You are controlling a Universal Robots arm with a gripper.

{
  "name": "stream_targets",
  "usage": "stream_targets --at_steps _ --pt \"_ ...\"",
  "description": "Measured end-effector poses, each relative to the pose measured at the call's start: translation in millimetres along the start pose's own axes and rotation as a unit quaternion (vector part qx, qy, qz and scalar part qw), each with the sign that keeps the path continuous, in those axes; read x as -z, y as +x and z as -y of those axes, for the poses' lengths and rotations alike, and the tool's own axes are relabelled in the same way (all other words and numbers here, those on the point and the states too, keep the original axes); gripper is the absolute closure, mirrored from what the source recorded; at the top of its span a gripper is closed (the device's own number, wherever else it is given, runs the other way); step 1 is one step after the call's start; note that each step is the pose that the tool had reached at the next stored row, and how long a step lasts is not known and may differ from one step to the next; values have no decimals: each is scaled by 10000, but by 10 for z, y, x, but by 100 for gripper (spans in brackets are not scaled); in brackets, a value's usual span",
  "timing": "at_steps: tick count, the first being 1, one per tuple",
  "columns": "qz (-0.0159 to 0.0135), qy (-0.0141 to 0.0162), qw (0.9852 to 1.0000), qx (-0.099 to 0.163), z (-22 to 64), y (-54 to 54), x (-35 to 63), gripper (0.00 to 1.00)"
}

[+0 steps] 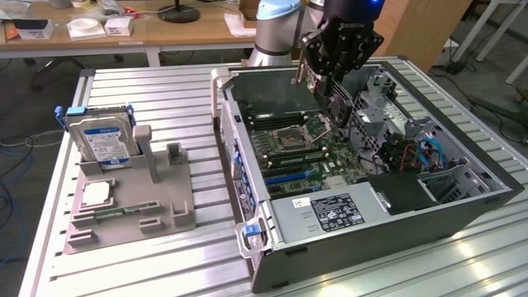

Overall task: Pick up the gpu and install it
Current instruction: 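Insert the gpu into the slot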

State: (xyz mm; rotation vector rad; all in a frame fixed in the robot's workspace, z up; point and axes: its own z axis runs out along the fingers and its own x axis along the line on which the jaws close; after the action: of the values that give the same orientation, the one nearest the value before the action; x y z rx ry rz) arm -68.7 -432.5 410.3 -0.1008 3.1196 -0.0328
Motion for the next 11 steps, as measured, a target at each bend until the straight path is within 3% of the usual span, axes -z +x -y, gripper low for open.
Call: stream_targets --at_steps 6,11 --pt "1 -1 10000 55 0 0 0 74" --pt "10 -10 9988 488 0 0 0 74"
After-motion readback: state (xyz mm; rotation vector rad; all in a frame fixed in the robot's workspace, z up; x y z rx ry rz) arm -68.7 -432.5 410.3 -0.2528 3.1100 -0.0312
